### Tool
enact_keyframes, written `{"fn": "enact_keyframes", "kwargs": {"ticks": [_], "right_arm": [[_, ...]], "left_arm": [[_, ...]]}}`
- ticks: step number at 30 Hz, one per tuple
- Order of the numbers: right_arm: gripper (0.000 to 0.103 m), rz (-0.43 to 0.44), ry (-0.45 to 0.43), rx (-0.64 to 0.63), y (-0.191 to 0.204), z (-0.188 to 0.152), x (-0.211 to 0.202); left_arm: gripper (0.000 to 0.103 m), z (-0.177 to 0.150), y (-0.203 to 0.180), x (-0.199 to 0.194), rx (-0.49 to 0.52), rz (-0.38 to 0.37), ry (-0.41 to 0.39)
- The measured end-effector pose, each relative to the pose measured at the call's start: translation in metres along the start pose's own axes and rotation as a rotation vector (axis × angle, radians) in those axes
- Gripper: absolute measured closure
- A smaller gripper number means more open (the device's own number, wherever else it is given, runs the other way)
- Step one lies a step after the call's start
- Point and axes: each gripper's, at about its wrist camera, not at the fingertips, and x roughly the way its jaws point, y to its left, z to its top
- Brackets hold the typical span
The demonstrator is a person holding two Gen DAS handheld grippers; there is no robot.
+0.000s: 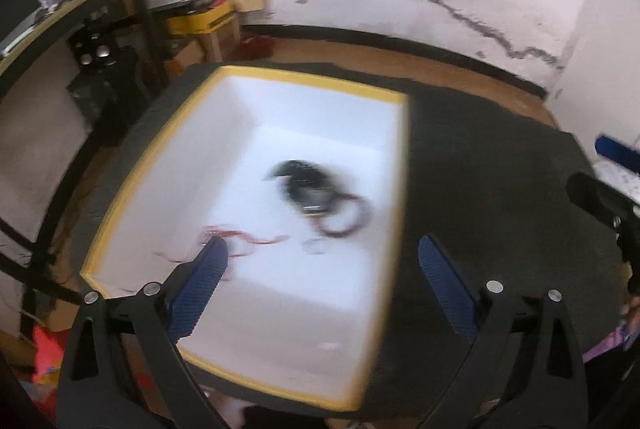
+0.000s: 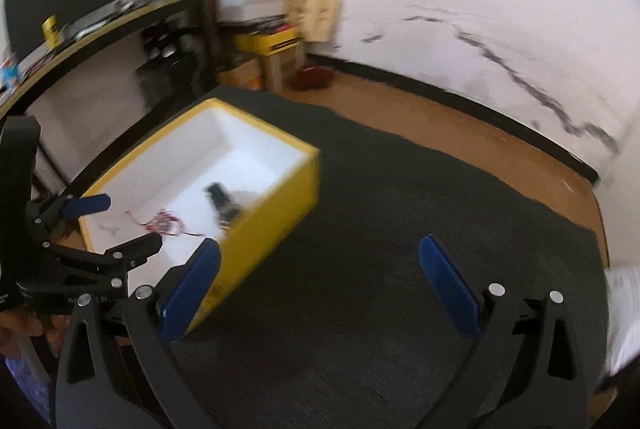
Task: Organize jewelry
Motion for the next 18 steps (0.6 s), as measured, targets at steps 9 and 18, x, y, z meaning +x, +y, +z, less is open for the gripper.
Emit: {"fn": "enact_keyframes", "kwargs": {"ticks": [9, 18], "right_arm": [[0.007, -0.208, -0.029, 0.237, -0.121, -0.073, -0.079], [0.007, -0.237, -0.014, 0.378, -0.176, -0.124, -0.044]], "left_arm": [[0.009, -0.015, -0.127, -0.011, 0.098, -0.140, -0.011], [0.007, -0.030, -0.181, 0.019, 0.178, -0.132, -0.041]]}}
